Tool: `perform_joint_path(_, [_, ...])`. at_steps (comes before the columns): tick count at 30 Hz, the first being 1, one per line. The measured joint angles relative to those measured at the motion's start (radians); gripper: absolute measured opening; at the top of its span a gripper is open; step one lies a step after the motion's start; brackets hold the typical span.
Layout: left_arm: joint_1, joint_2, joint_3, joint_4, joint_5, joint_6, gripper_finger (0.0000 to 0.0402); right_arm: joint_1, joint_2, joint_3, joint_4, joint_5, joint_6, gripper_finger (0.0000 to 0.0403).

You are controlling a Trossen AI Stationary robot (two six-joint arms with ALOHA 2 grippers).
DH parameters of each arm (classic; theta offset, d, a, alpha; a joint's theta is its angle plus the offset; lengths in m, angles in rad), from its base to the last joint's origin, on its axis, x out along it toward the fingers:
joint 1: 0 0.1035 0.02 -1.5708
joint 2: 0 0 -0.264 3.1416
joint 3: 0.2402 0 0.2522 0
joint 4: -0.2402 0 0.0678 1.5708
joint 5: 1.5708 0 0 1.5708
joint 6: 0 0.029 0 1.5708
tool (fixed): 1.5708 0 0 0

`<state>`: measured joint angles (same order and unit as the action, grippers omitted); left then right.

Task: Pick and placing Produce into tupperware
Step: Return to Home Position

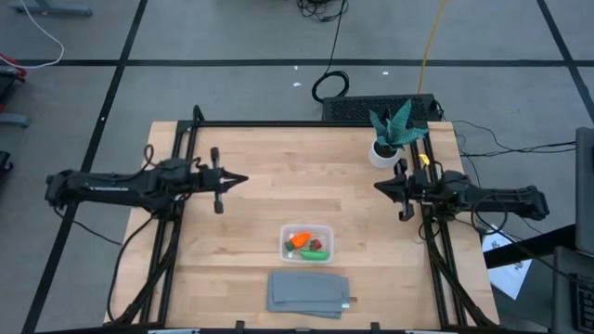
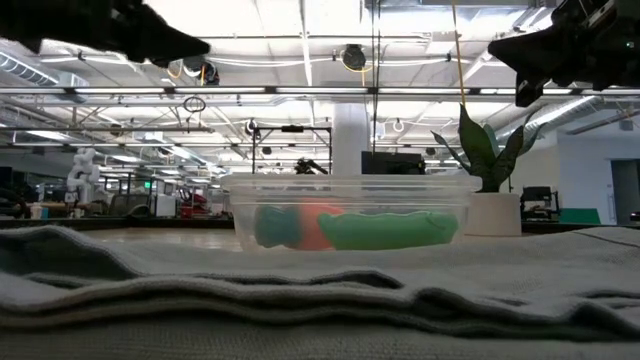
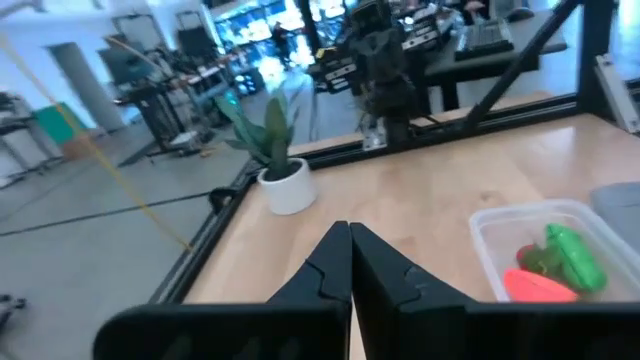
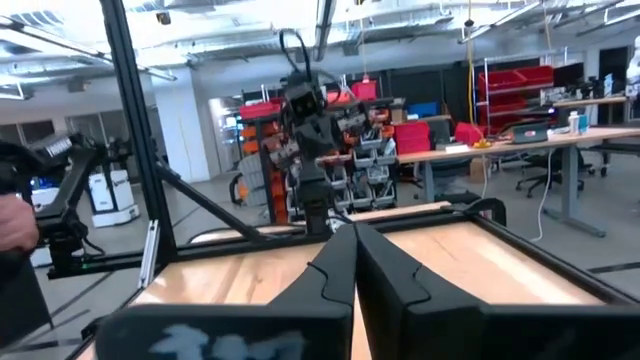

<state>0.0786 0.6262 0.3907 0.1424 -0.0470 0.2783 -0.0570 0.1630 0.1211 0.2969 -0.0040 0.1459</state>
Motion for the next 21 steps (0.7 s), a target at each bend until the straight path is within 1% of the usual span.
perform_joint_path(4, [-0.007,-0.122,-0.094,-0.011,-0.068,0.003,0.0,0.0,-0.044,0.001,-0.042,0.001,-0.001,0.0])
perform_joint_path(6, [-0.002,-0.17,-0.139,-0.001,-0.074,-0.003,0.0,0.0,-0.07,0.009,-0.118,0.005,-0.016,0.0])
perform_joint_path(8, [0.003,-0.215,-0.174,0.001,-0.074,-0.028,0.0,-0.001,-0.088,0.018,-0.166,0.03,-0.019,0.0])
perform_joint_path(12, [0.003,-0.283,-0.201,-0.015,-0.075,-0.104,0.0,-0.001,-0.115,0.019,-0.179,0.036,-0.007,0.0])
perform_joint_path(16, [0.003,-0.302,-0.201,-0.089,-0.073,-0.125,0.0,-0.001,-0.125,0.02,-0.211,0.037,-0.005,0.0])
perform_joint_path(19, [0.003,-0.299,-0.202,-0.097,-0.04,-0.116,0.0,-0.001,-0.125,0.02,-0.213,0.036,-0.01,0.0])
perform_joint_path(21, [0.003,-0.3,-0.202,-0.091,0.003,-0.094,0.0,-0.001,-0.125,0.02,-0.218,0.035,-0.023,0.0])
